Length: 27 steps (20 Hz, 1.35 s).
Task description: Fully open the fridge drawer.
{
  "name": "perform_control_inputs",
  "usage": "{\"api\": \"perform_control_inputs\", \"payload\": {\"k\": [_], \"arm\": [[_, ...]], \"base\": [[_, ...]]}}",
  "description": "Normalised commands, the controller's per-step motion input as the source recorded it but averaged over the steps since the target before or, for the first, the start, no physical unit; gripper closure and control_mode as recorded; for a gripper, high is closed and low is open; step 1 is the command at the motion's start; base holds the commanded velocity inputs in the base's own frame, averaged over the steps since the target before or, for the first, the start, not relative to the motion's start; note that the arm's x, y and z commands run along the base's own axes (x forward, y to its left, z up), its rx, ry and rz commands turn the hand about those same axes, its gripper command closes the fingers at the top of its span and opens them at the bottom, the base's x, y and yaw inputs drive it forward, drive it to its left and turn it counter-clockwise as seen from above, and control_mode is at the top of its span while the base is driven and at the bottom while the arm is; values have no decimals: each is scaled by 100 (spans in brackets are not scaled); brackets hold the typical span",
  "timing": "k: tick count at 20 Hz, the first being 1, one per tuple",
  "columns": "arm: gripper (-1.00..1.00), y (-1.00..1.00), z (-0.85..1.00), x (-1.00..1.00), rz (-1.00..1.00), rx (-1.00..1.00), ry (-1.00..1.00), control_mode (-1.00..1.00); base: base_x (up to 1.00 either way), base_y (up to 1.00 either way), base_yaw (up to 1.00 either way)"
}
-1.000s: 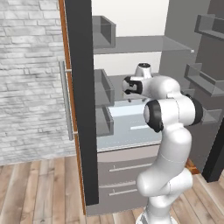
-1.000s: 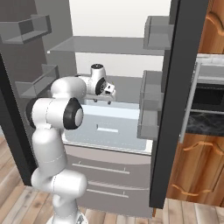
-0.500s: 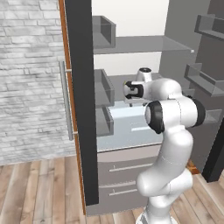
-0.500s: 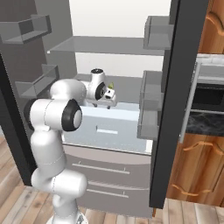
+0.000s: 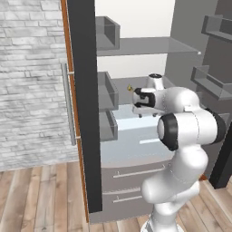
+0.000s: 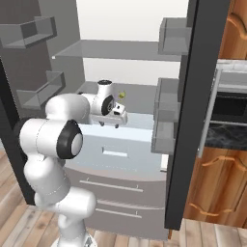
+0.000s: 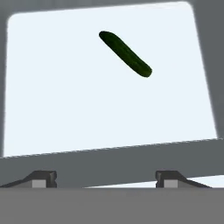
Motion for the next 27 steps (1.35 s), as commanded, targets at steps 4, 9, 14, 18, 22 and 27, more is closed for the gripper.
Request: {"api": "perform_control_inputs", "payload": {"k": [4, 9, 14, 18, 22, 27], "arm": [[-100, -14, -43, -97, 0, 0, 9, -100], [-100, -15, -40, -99, 0, 0, 11, -100], [-100, -22, -31, -100, 0, 0, 7, -100], [-100, -33, -4, -100, 0, 3, -1, -100], [-100, -43, 1, -100, 0, 11, -12, -100], [-100, -38, 27, -100, 0, 15, -23, -100]], "base": [[0, 0, 0], [0, 0, 0], [0, 0, 0], [0, 0, 0], [0, 0, 0], [0, 0, 0]]}}
